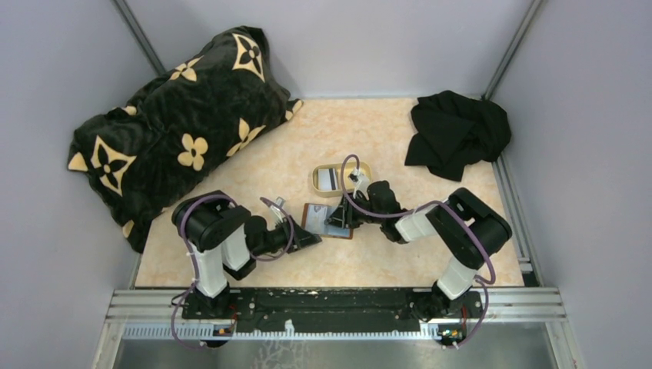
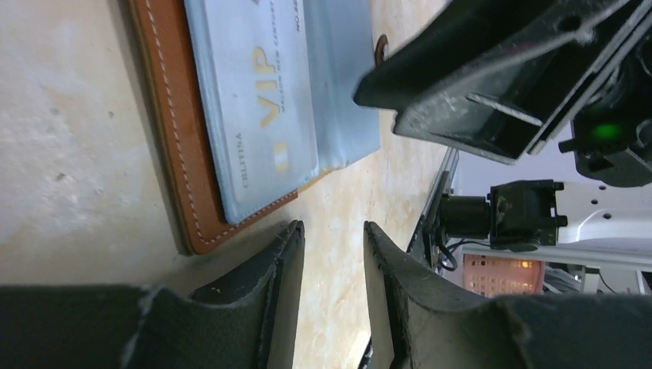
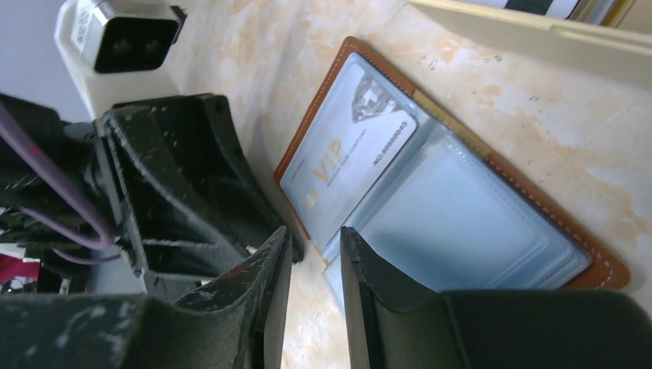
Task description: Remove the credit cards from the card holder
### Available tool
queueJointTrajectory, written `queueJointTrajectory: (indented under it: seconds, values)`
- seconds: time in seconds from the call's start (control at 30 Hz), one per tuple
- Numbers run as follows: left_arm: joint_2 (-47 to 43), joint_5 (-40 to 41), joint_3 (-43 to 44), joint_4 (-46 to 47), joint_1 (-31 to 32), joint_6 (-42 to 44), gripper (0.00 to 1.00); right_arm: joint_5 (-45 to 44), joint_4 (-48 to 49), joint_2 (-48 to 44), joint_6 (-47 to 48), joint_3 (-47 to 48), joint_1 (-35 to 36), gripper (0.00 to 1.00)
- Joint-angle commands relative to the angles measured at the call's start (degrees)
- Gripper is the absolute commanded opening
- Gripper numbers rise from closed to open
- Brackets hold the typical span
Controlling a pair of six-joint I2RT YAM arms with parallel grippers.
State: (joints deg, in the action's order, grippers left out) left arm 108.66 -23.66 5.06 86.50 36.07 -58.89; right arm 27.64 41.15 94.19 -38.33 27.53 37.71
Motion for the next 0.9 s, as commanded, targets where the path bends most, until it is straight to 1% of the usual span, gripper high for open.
queueJointTrajectory:
  seconds: [0.0,0.07,0.2,0.33,0.43,0.53,0.6,0.77,0.8,0.83,0.87]
  values:
    - [-0.12,1.99,-1.06,5.81,0.95,-0.55,0.42,-0.77,0.97,2.90,-0.16,3.69,0.18,0.33]
    - [-3.15,1.95,-0.54,1.76,0.76,0.71,0.42,-2.05,-0.59,3.67,-0.02,4.38,0.25,0.36]
    - [-12.51,2.94,1.32,-10.11,0.69,4.99,0.42,-3.35,-2.44,5.51,-0.39,5.16,0.30,0.40]
    - [-22.94,6.75,5.56,-29.23,-0.25,12.36,0.43,-4.62,-2.85,6.65,-1.06,5.24,0.27,0.41]
    - [-26.23,11.29,8.50,-40.91,-1.77,16.94,0.44,-5.16,-3.76,7.23,-0.63,5.63,0.26,0.41]
    - [-26.30,13.96,10.10,-46.61,-3.02,20.76,0.43,-5.24,-4.27,8.07,-0.44,6.23,0.25,0.41]
    - [-25.45,14.82,10.71,-48.74,-3.49,22.07,0.42,-5.06,-4.15,8.79,-0.53,6.67,0.31,0.42]
    - [-23.26,14.29,10.08,-49.55,-3.91,21.83,0.37,-5.64,-5.01,9.07,-0.47,7.55,0.30,0.42]
    - [-22.91,13.74,10.06,-49.38,-3.91,21.73,0.35,-5.74,-5.18,9.00,-0.44,7.62,0.26,0.42]
    - [-22.43,13.32,10.05,-49.26,-3.91,21.64,0.29,-5.75,-5.25,8.99,-0.50,7.63,0.26,0.41]
    - [-21.98,13.10,10.12,-49.24,-3.91,21.56,0.21,-5.75,-5.20,8.95,-0.56,7.75,0.32,0.41]
